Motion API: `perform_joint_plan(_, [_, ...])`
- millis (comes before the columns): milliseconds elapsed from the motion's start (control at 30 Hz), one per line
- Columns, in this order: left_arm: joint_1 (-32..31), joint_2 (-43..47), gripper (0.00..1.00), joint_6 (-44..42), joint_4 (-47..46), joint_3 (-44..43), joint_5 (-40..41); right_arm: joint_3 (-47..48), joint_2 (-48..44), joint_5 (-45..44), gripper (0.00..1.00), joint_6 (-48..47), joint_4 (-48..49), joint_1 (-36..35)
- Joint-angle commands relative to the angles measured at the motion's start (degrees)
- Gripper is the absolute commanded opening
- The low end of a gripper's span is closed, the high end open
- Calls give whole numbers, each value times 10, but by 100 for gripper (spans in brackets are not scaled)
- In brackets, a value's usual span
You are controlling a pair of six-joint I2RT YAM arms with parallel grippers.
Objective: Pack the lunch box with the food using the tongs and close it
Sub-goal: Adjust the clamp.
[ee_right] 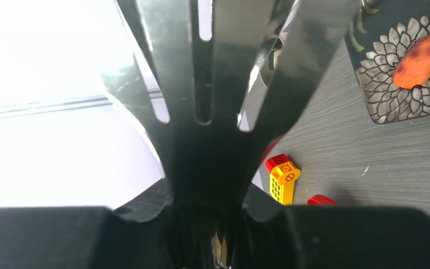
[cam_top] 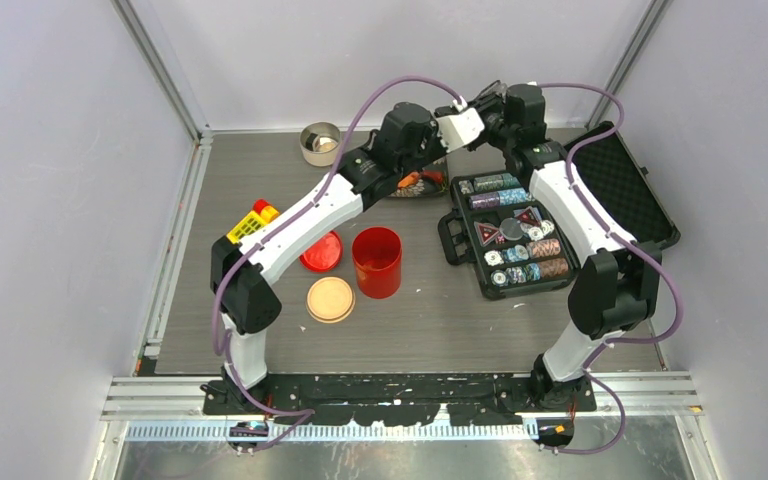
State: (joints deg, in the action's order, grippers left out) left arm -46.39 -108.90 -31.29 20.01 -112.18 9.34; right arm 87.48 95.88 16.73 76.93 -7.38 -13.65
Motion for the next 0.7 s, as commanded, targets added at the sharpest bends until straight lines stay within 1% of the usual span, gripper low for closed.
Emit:
perform_joint_plan(0, [-1,36,25,41,1,-33,-17,23,-2,-7,19,16,37,-1])
perform_joint_plan(33, [-1,36,28,45,8,-35,-19,23,-2,-6,13,17,37,-1])
perform_joint_plan(100, [0,34,37,57,26,-43,-15,23,-4,-4,3,19,37,2])
perform_joint_plan(133, [2,32,42,68,41,-50,-14,22,-5,-4,1,19,38,4])
perform_joint_plan(167, [5,29,48,81,60,-68,-17,20,-6,-5,0,20,40,6])
perform_joint_plan(333, [35,5,64,179,186,-169,-74,8,-13,0,0,18,58,14])
perform_joint_plan(500, [75,-10,71,289,264,-228,-177,-8,-19,9,0,13,91,16])
perform_joint_plan(667, [101,-24,71,348,313,-257,-281,-16,-20,22,0,4,124,16])
